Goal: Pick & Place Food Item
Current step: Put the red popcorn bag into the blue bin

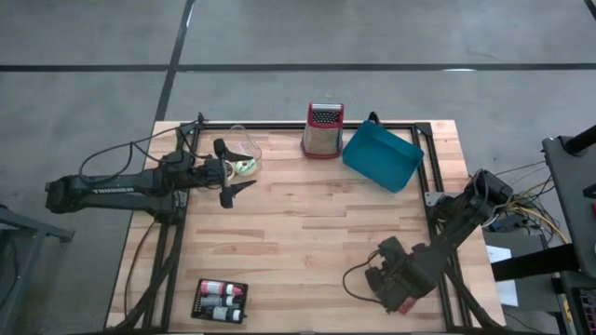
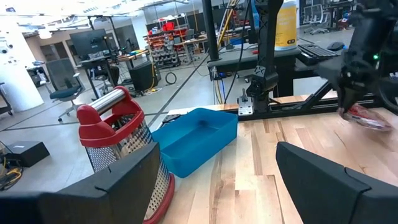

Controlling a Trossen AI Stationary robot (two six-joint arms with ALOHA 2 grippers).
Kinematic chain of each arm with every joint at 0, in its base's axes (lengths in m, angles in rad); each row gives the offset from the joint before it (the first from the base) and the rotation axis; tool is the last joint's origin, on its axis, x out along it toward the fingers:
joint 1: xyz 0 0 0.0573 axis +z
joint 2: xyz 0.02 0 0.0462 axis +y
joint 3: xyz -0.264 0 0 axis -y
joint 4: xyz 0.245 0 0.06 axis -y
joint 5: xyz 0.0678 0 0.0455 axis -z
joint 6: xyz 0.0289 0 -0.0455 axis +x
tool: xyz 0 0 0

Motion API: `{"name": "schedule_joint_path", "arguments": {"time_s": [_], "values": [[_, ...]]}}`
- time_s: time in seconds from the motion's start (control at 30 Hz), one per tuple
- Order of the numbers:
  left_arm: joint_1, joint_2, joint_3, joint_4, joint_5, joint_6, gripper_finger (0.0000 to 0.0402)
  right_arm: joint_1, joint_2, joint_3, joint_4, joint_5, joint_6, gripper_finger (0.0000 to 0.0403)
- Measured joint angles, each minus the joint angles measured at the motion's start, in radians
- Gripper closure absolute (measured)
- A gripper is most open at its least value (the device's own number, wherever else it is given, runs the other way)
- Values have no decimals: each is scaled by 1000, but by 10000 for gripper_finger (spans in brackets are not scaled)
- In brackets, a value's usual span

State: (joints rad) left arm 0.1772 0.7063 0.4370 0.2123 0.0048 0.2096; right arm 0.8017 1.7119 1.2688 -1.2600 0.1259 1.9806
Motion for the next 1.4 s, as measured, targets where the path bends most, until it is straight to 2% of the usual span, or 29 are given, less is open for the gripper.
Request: {"name": "schedule_joint_path", "arguments": {"time_s": [0.13,0.3,0.73,0.97,1.17,1.4], "values": [[0,0,0,0,0,0,76,0,-2,37,-80,130,47,393],[0,0,0,0,0,0,76,-1,-2,48,-91,292,58,393],[0,0,0,-4,3,0,76,-11,-2,49,-161,622,140,392],[0,0,0,-4,3,0,76,-27,-2,45,-228,842,167,392],[0,0,0,-4,3,0,76,-80,-5,42,-314,869,172,392],[0,0,0,-4,2,0,76,-164,-74,44,-311,867,1,392]]}}
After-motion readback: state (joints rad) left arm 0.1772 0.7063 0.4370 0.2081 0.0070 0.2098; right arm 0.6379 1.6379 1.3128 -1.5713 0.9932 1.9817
